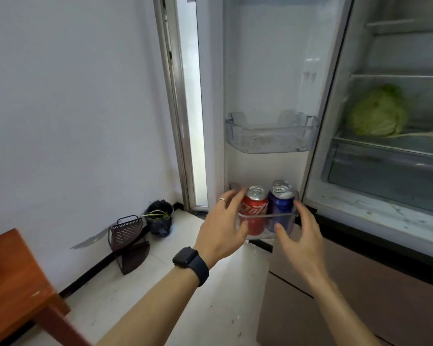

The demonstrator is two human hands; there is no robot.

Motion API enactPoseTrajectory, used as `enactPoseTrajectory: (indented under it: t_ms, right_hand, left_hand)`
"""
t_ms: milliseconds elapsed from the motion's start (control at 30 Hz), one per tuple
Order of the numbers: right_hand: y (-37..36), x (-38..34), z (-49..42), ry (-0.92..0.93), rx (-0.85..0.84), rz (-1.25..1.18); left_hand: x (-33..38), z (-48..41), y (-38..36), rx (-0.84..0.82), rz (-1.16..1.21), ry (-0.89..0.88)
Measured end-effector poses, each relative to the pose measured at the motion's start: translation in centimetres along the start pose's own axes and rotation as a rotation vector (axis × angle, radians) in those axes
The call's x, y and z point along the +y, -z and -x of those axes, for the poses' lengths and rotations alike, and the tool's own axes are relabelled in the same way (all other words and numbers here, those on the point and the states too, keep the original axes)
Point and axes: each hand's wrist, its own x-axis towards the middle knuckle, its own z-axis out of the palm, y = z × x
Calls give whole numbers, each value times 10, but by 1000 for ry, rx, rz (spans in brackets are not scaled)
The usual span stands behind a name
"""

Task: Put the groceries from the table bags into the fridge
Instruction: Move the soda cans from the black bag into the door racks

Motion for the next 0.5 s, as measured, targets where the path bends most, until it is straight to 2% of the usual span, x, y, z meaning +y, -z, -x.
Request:
enactPoseTrajectory:
  t_ms: [133, 233, 400, 500]
  right_hand:
    - [-11, -10, 37, 27, 22, 60]
    - [-29, -24, 71, 46, -27, 102]
    - [-95, -64, 137, 125, -248, 140]
    - [-153, -96, 177, 160, -446, 171]
  left_hand:
    - [-21, 32, 6, -1, -6, 16]
    - [-55, 65, 12, -5, -27, 84]
    - [-140, 151, 48, -31, -78, 268]
    - [-198, 214, 90, -17, -134, 411]
